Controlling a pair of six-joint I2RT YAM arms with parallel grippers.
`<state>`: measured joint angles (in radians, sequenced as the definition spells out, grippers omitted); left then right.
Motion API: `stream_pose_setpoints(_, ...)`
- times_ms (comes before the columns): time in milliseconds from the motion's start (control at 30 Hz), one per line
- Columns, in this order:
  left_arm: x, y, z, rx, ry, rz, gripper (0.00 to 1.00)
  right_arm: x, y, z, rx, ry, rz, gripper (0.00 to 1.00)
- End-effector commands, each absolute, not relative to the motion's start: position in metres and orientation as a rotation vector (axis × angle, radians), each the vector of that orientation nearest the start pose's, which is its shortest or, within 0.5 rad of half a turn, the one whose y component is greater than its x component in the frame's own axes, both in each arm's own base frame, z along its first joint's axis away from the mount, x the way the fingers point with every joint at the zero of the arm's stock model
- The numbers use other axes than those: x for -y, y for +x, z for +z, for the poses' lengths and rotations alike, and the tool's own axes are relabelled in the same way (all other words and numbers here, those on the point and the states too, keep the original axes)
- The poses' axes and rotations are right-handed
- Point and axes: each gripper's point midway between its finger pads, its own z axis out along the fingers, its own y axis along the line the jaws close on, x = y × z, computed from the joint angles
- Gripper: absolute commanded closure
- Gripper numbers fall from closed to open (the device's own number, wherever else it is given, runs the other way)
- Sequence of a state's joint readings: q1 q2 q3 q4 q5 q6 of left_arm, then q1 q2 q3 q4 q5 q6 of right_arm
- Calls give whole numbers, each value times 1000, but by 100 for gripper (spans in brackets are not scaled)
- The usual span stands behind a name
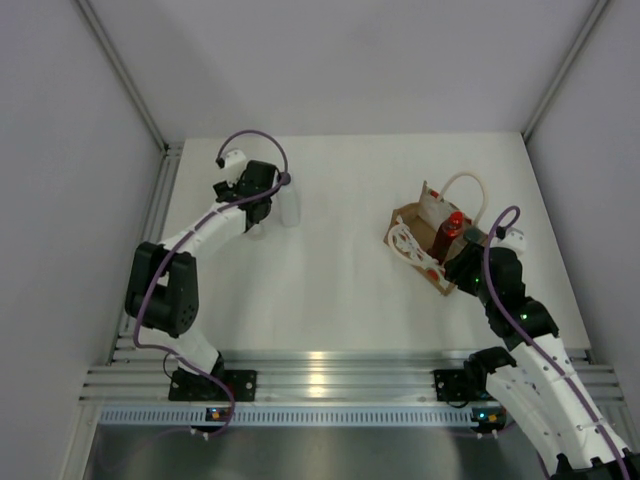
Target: Take the personal care products out of the canvas bag
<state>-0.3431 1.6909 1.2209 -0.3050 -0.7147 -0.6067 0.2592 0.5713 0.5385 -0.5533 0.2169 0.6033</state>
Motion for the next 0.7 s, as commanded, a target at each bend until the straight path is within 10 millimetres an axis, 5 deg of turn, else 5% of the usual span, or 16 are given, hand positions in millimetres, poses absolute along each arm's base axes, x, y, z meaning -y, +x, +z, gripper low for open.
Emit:
stream_pose_setpoints(0, 56, 437, 178, -1950, -632, 215, 30, -39, 233, 150, -2075, 495, 238, 47)
stream_pose_setpoints(300, 67, 426, 225, -1897, -568, 100, 23, -39, 233, 150, -2076, 495, 237, 47)
stream_pose_setpoints(433, 87, 422, 251, -1882, -484, 14, 16, -39, 233, 151, -2077, 490, 234, 47)
stream_pose_setpoints(533, 116, 417, 279, -1858, -375, -56, 9, -39, 233, 151, -2074, 496, 236, 47)
stream_pose_setpoints(667, 190, 403, 313, -1851, -109, -231, 2, -38, 233, 151, -2071, 505, 235, 47)
